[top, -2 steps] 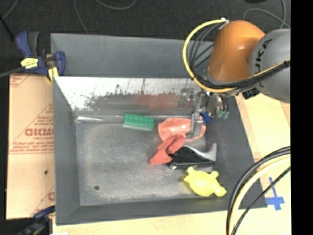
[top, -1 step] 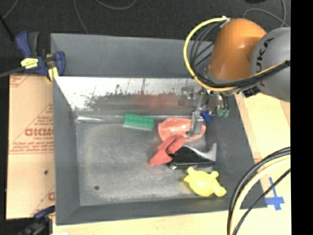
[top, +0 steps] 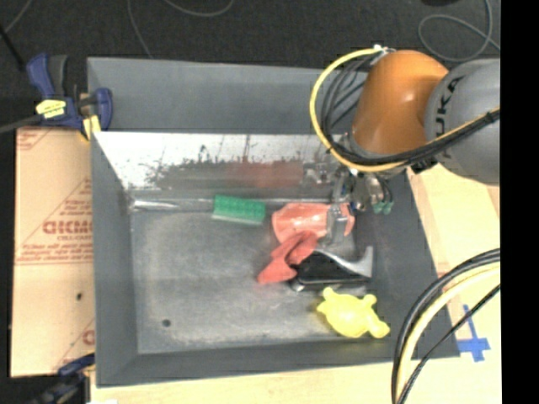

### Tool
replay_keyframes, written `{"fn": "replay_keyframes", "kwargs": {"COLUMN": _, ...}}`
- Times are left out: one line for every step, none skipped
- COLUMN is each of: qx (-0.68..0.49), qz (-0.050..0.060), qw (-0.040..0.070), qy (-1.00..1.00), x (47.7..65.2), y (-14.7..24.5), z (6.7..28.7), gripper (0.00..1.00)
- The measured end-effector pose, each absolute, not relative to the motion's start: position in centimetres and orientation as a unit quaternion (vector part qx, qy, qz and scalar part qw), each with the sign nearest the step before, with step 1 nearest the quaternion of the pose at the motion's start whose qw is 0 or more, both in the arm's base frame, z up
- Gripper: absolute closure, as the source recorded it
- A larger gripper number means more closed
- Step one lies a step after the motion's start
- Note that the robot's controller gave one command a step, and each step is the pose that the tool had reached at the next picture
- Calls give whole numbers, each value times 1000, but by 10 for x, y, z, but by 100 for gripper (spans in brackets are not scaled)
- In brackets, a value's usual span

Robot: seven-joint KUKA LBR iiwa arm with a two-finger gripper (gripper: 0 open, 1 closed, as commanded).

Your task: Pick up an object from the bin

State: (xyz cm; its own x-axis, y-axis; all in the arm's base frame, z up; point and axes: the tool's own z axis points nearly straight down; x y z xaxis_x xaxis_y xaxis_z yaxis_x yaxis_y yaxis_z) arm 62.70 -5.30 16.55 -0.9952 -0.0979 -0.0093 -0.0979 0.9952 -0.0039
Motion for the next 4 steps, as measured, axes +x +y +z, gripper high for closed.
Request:
{"fn": "replay_keyframes", "kwargs": {"qx": -164, "qz": -3, "qw": 7, "qy": 986, "x": 618, "y": -34, "z": 120, "gripper": 0}}
{"fn": "replay_keyframes", "kwargs": {"qx": -89, "qz": 1, "qw": 6, "qy": 996, "x": 629, "y": -28, "z": 101, "gripper": 100}}
{"fn": "replay_keyframes", "kwargs": {"qx": -89, "qz": 1, "qw": 6, "qy": 996, "x": 629, "y": -28, "z": 101, "gripper": 100}}
{"fn": "replay_keyframes", "kwargs": {"qx": -87, "qz": 0, "qw": 10, "qy": 996, "x": 623, "y": -31, "z": 116, "gripper": 100}}
